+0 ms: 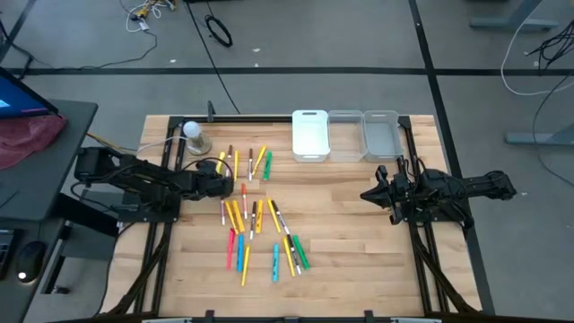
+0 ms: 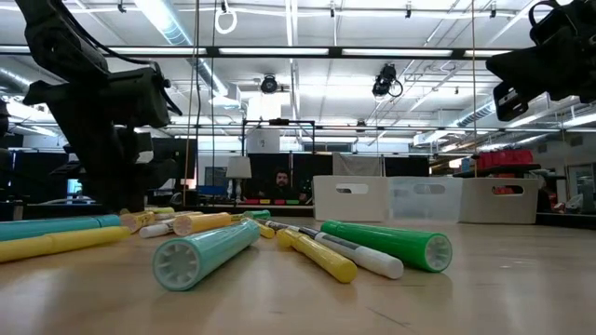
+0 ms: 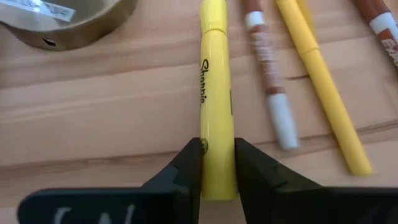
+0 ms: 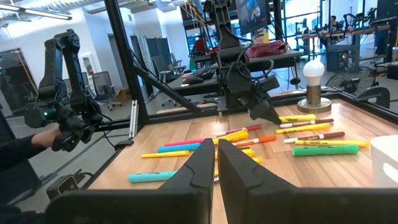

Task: Pick & Place Markers
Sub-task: Put the top yellow highlighter pen into the transparent bin

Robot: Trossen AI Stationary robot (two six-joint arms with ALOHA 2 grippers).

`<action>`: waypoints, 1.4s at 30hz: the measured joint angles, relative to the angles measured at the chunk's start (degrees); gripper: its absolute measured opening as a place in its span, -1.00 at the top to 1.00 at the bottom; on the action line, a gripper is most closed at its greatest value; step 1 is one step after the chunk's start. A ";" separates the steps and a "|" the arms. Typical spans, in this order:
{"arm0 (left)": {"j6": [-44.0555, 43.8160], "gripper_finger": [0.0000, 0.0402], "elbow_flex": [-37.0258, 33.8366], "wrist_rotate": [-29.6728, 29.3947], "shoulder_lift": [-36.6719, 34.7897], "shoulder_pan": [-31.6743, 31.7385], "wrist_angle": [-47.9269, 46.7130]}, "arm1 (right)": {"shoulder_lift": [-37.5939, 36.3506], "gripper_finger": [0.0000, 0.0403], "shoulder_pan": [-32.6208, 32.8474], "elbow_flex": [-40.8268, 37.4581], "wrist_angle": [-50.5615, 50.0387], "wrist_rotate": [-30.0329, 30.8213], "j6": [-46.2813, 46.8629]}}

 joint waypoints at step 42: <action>50.69 0.62 10.68 1.30 23.10 -23.15 81.07 | 1.72 0.87 0.35 0.00 14.81 1.54 15.40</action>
